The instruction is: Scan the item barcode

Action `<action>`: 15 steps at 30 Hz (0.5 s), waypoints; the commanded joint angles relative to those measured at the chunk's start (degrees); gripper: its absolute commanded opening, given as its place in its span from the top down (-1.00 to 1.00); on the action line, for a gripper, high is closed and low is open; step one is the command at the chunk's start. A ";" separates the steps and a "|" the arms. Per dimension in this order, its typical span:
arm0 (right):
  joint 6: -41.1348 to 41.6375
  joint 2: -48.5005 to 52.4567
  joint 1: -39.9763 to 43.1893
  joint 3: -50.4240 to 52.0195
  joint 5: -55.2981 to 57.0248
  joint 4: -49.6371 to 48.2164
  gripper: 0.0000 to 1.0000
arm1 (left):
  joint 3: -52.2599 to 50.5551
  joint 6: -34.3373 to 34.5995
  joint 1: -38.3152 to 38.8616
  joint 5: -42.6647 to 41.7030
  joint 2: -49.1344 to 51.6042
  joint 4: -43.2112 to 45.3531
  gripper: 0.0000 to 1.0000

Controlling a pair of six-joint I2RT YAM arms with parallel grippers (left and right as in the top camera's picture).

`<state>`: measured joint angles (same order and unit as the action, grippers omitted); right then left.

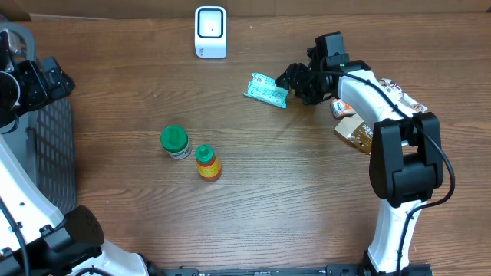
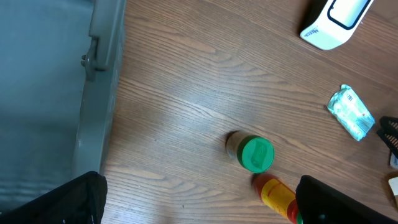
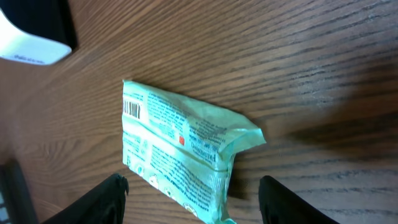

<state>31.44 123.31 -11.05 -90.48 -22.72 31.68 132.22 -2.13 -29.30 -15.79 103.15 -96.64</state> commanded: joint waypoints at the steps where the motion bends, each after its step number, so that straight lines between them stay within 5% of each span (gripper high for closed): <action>1: 1.66 2.62 -0.13 0.11 -0.90 -1.22 -0.25 | -0.24 -1.09 0.07 -0.11 0.35 0.00 -0.99; 15: 1.64 8.72 -0.52 0.24 -6.75 -4.83 -0.03 | -0.24 -1.09 0.07 -0.11 0.35 0.00 -0.99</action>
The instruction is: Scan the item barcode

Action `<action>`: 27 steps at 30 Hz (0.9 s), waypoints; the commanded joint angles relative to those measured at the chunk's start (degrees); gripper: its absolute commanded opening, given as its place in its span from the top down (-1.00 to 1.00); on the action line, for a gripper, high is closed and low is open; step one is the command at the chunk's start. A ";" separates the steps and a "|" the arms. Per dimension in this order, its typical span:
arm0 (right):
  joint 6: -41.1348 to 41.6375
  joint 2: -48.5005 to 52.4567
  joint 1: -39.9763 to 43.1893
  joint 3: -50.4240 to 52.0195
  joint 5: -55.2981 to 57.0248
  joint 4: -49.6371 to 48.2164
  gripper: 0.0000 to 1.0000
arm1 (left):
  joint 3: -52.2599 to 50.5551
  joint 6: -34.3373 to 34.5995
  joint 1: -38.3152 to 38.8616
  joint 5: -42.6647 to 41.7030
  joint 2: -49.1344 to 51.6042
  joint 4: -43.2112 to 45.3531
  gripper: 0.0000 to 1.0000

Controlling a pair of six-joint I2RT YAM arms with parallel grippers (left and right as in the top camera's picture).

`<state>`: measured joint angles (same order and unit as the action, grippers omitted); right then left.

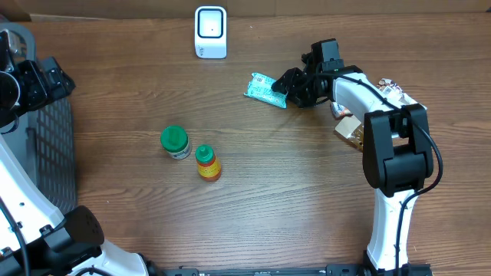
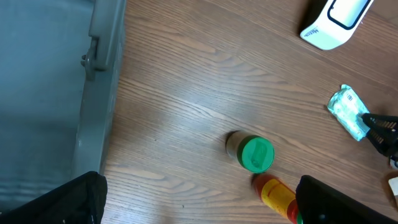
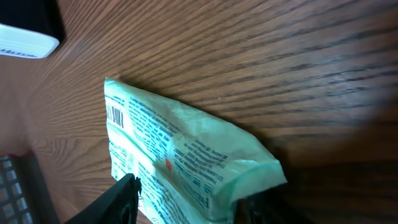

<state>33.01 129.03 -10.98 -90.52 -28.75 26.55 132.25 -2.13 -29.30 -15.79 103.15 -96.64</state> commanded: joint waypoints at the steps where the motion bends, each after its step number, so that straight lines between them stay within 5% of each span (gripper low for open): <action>1: 0.09 3.50 -0.85 0.50 -0.72 0.13 -0.03 | -0.26 -1.09 0.07 -0.11 0.35 0.00 -0.99; 8: 0.70 6.47 -2.40 0.57 -1.70 -2.38 0.09 | -0.26 -1.09 0.07 -0.11 0.35 0.00 -0.99; 16: -1.73 6.67 -2.25 0.55 -4.44 -2.21 0.92 | -0.26 -1.09 0.07 -0.11 0.35 0.00 -0.99; 27: -13.09 -4.17 0.15 -2.84 -9.94 11.21 0.92 | -0.26 -1.09 0.07 -0.11 0.35 0.00 -0.99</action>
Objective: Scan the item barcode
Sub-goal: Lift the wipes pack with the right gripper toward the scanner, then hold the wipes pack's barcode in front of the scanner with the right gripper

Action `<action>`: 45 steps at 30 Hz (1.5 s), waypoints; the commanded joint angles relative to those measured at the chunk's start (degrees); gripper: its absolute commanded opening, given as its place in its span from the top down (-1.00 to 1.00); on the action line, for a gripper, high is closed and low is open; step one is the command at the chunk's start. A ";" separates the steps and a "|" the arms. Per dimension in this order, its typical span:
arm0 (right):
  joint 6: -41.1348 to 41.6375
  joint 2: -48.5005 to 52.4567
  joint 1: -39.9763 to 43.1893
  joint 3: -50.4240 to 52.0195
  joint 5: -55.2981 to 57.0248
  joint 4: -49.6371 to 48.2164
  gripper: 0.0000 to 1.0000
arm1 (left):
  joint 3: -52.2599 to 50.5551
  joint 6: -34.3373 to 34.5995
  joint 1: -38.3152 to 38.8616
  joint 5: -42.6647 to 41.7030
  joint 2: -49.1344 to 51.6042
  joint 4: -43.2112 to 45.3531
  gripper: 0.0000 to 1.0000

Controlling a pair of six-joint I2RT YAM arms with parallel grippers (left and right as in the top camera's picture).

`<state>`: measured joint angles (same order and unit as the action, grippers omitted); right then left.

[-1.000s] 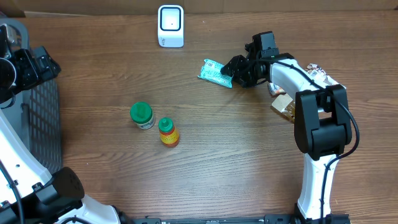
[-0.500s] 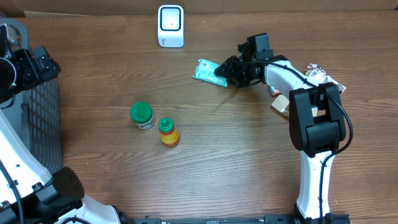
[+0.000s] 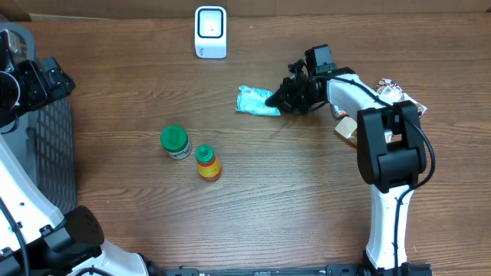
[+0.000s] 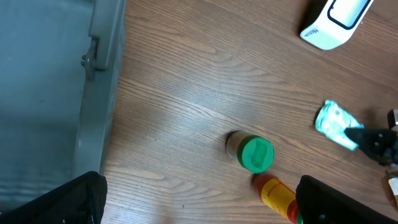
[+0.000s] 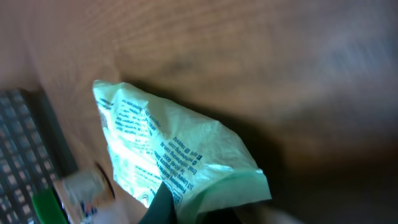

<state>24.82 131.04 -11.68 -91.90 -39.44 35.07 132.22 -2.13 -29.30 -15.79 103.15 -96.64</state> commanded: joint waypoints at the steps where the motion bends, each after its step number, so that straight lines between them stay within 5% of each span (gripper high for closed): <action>1: -5.79 -8.39 0.94 -1.75 0.74 4.61 0.92 | -0.24 -1.09 0.07 -0.11 0.35 0.00 -0.99; 14: -9.90 -33.42 0.83 -1.97 0.76 20.22 0.92 | -0.24 -1.09 0.07 -0.11 0.35 0.00 -0.99; 29: -6.84 -38.82 0.76 -3.56 0.13 24.35 0.93 | -0.24 -1.09 0.07 -0.11 0.35 0.00 -0.99; 39: -10.32 -21.00 -5.60 -45.64 21.27 41.79 0.93 | -0.24 -1.09 0.07 -0.11 0.35 0.00 -0.99; 45: -20.46 -12.59 -13.94 -51.21 50.58 27.78 0.92 | -0.24 -1.09 0.07 -0.11 0.35 0.00 -0.99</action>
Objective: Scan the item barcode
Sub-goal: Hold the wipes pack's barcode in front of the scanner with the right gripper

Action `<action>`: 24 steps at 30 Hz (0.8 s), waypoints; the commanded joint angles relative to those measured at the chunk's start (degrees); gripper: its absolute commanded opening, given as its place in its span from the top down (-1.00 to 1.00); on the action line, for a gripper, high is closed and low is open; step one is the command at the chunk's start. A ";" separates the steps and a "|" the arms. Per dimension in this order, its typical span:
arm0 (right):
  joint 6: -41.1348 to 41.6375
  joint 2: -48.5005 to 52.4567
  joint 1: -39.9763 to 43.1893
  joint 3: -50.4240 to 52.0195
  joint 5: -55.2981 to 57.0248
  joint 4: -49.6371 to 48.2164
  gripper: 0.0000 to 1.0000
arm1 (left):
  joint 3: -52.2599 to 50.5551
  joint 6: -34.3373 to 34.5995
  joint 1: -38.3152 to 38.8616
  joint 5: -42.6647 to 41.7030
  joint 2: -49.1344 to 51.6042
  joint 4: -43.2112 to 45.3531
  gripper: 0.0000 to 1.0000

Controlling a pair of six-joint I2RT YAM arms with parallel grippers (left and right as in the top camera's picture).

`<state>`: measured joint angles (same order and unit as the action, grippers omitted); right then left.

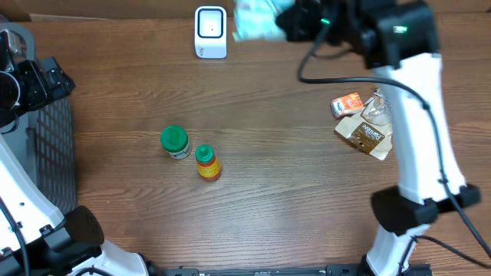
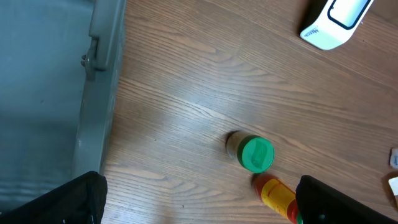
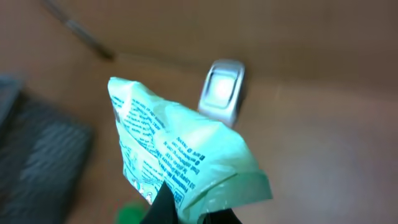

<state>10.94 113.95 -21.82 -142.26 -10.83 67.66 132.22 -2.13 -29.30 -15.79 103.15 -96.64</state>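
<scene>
My right gripper (image 1: 285, 21) is shut on a light green packet (image 1: 255, 20) and holds it high above the table's far edge, just right of the white barcode scanner (image 1: 210, 32). In the right wrist view the packet (image 3: 180, 155) fills the middle, printed text facing the camera, with the scanner (image 3: 222, 90) beyond and below it. Its barcode does not show. My left gripper (image 2: 199, 202) hangs open at the left over bare wood; its fingers (image 2: 345, 202) frame the view.
A green-capped jar (image 1: 175, 141) and a small orange bottle (image 1: 207, 162) stand mid-left on the table. Brown and orange snack packets (image 1: 367, 123) lie at the right. A dark wire basket (image 1: 46, 146) sits at the left edge.
My right gripper was low on the table, shut on the packet's edge. Now it holds the packet lifted high near the scanner at the far edge. The left arm has not moved.
The packet lay on the table right of centre with my right gripper open beside it. The jaws then stood around its edge, then shut on it with the packet dragged a little left. Now it is held up beside the scanner.
</scene>
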 commanded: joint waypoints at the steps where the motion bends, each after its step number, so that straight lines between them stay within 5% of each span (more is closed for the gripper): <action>1: -8.09 5.75 -4.90 -0.61 27.15 -7.96 0.92 | -0.24 -1.09 0.07 -0.11 0.35 0.00 -0.99; 4: -17.62 10.25 -7.43 0.28 38.18 -18.62 0.92 | -0.24 -1.09 0.07 -0.11 0.35 0.00 -0.99; 11: -49.68 22.80 -9.46 0.55 38.66 -41.46 0.91 | -0.24 -1.09 0.07 -0.11 0.35 0.00 -0.99; 18: -62.97 31.52 -9.68 0.55 38.49 -57.09 0.92 | -0.24 -1.09 0.07 -0.11 0.35 0.00 -0.99; 24: -70.05 35.52 -10.27 0.55 36.11 -59.67 0.92 | -0.24 -1.09 0.07 -0.11 0.35 0.00 -0.99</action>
<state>-51.90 148.59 -31.27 -141.23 25.91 9.15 132.22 -2.13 -29.30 -15.79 103.15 -96.66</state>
